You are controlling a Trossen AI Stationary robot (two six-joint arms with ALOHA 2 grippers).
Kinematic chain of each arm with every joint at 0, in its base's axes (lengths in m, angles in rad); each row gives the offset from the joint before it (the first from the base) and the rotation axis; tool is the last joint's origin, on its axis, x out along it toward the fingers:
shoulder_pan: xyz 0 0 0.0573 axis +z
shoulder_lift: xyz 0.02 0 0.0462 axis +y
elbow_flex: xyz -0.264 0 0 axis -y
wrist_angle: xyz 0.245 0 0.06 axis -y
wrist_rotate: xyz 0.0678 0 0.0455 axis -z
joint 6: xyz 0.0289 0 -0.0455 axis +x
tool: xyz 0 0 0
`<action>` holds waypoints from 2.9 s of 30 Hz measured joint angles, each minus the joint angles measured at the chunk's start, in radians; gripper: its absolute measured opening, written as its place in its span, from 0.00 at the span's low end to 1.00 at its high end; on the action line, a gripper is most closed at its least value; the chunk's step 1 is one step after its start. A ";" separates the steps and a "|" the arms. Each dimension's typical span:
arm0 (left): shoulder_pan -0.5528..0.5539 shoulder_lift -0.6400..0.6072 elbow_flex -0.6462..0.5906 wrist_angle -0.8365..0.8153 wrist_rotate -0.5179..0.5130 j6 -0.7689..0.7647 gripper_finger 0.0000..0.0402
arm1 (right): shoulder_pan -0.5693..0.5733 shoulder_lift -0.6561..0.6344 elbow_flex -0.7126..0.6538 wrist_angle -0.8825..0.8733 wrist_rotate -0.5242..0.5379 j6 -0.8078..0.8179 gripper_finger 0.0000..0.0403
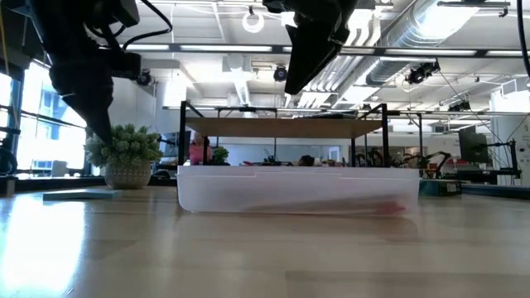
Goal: Pack school essentials
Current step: Put the blue sticky note into the transparent bin
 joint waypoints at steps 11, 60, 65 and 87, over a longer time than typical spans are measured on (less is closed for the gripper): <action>0.000 0.000 0.000 0.013 0.059 0.016 0.57 | 0.000 0.000 0.000 0.005 0.000 0.000 0.30; 0.131 0.290 -0.077 0.176 0.296 0.214 1.00 | 0.000 0.000 0.000 0.029 0.000 0.000 0.30; 0.131 0.318 -0.074 0.183 0.288 0.213 1.00 | 0.000 0.000 0.000 0.034 0.000 0.000 0.30; 0.127 0.335 -0.075 0.193 0.279 0.199 0.79 | 0.000 0.000 0.000 0.038 0.000 0.000 0.30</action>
